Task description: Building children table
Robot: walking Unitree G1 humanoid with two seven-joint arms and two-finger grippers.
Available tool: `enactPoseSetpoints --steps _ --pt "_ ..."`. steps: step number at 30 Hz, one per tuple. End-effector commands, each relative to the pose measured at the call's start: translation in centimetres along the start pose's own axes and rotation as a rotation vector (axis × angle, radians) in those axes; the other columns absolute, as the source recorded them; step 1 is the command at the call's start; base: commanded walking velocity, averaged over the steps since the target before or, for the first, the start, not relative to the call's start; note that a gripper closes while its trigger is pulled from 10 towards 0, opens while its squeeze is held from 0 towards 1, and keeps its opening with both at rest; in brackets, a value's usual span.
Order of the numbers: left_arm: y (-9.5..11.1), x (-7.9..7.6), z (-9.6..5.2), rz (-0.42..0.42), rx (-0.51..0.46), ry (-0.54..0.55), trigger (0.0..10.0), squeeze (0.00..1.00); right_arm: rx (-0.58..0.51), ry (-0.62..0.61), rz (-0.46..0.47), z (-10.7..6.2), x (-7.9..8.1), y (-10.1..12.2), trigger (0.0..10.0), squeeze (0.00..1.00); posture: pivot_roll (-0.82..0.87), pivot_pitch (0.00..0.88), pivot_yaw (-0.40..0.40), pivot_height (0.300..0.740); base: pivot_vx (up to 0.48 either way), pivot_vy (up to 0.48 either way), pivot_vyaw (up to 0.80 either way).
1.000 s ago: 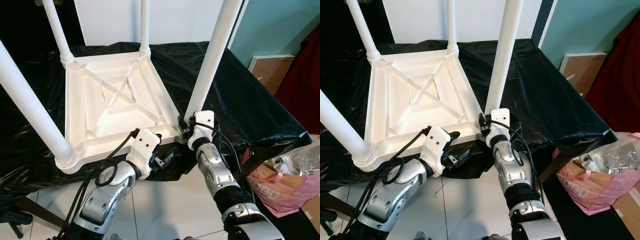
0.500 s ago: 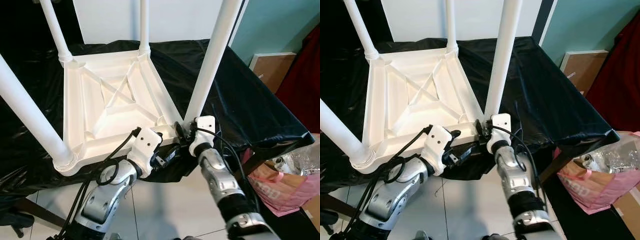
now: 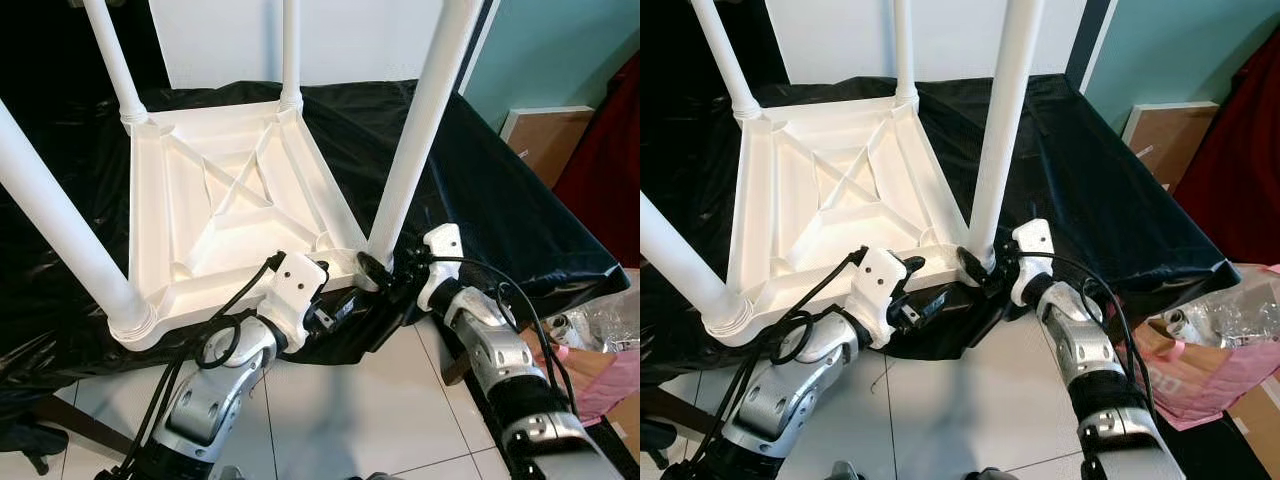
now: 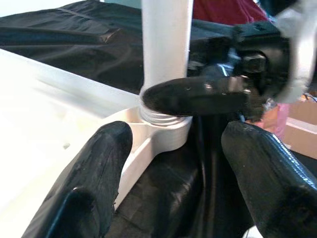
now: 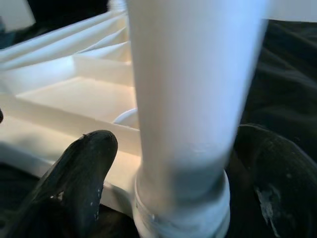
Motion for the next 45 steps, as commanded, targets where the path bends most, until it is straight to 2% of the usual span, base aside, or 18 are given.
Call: enactPoseSetpoints --steps 1,7,8,9,16,22,23,24,25,26,27,30,33,35,37,40,44,45 --pt "-0.1 -0.4 0.1 0.011 0.0 -0.025 10.0 0.0 0.008 0.026 -0.019 0.0 0.1 -0.2 10.0 0.0 0.05 0.049 -0.065 0.74 0.0 0.0 0.0" --pt "-0.1 -0.3 0.2 0.02 0.003 -0.03 10.0 0.0 0.029 0.067 -0.06 1.5 0.1 0.1 10.0 0.0 0.06 0.034 -0.063 0.74 0.0 0.0 0.0" --pt "0.0 -0.1 0.1 0.022 0.003 -0.028 10.0 0.0 0.043 0.082 -0.066 1.7 0.2 -0.1 2.5 0.0 0.07 0.034 -0.066 0.74 0.0 0.0 0.0" --pt "0.1 0.0 0.0 0.023 0.002 -0.022 10.0 0.0 0.061 0.103 -0.066 1.8 0.5 -0.5 0.0 0.0 0.07 0.034 -0.066 0.74 0.0 0.0 0.0" --pt "0.1 0.1 0.0 0.023 0.002 -0.02 10.0 0.0 0.066 0.107 -0.062 1.7 0.5 -0.7 0.0 0.0 0.07 0.034 -0.066 0.74 0.0 0.0 0.0" --pt "0.0 0.1 -0.1 0.019 0.004 -0.017 10.0 0.0 0.097 0.069 -0.03 1.3 0.4 -1.9 0.0 0.0 0.08 0.033 -0.064 0.74 0.0 0.0 0.0" --pt "0.0 0.1 -0.1 0.022 0.005 -0.017 10.0 0.0 0.097 0.047 -0.019 1.3 0.5 -2.1 1.4 0.0 0.07 0.035 -0.063 0.74 0.0 0.0 0.0" --pt "0.0 0.1 -0.1 0.022 0.005 -0.017 10.0 0.0 0.097 0.047 -0.019 1.3 0.5 -2.1 1.4 0.0 0.07 0.035 -0.063 0.74 0.0 0.0 0.0" --pt "0.0 0.2 -0.1 0.023 0.006 -0.018 10.0 0.0 0.104 0.011 -0.014 1.3 0.5 -2.4 6.8 0.0 0.07 0.036 -0.061 0.74 0.0 0.0 0.0" --pt "0.0 0.2 -0.1 0.023 0.006 -0.018 10.0 0.0 0.104 0.011 -0.014 1.3 0.5 -2.4 6.8 0.0 0.07 0.036 -0.061 0.74 0.0 0.0 0.0" --pt "0.0 0.2 -0.1 0.024 0.007 -0.019 10.0 0.0 0.11 -0.023 -0.008 1.3 0.5 -2.6 10.0 0.0 0.07 0.038 -0.059 0.74 0.0 0.0 0.0" --pt "-0.1 0.2 -0.1 0.024 0.008 -0.021 10.0 0.0 0.113 -0.059 -0.008 1.3 0.5 -2.8 10.0 0.0 0.06 0.041 -0.057 0.74 0.0 0.0 0.0" --pt "-0.2 0.0 -0.1 0.024 0.013 -0.027 10.0 0.0 0.114 -0.209 0.029 1.1 0.0 -3.0 10.0 0.0 0.06 0.048 -0.053 0.74 0.0 0.0 0.0" --pt "-0.2 0.0 -0.1 0.024 0.013 -0.027 10.0 0.0 0.114 -0.209 0.029 1.1 0.0 -3.0 10.0 0.0 0.06 0.048 -0.053 0.74 0.0 0.0 0.0" --pt "-0.3 -0.1 -0.1 0.023 0.014 -0.029 10.0 0.0 0.115 -0.265 0.056 1.0 0.0 -3.1 10.0 0.0 0.06 0.05 -0.051 0.74 0.0 0.0 0.0" --pt "-0.4 -0.2 -0.1 0.022 0.017 -0.033 10.0 0.0 0.119 -0.376 0.118 0.9 0.8 -3.5 10.0 0.0 0.05 0.052 -0.049 0.74 0.0 0.0 0.0" --pt "-0.4 -0.2 -0.1 0.021 0.018 -0.035 10.0 0.0 0.122 -0.423 0.134 0.8 0.9 -3.6 10.0 0.0 0.05 0.053 -0.048 0.74 0.0 0.0 0.0" --pt "-0.4 -0.2 -0.1 0.021 0.018 -0.037 10.0 0.0 0.129 -0.47 0.147 0.8 0.9 -3.7 10.0 0.0 0.05 0.055 -0.047 0.74 0.0 0.0 0.0"
Point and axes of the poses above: a point about 5 cm out from each wrist's last joint towards the gripper, its own z axis pointing out of the wrist towards the gripper, its own y axis along the axis of the wrist's last joint, x = y × z, the point moved 4 cm from there along z, pointing out of the wrist towards the gripper, and after that the axes turned 6 degrees about -z, right-handed, at the moved point
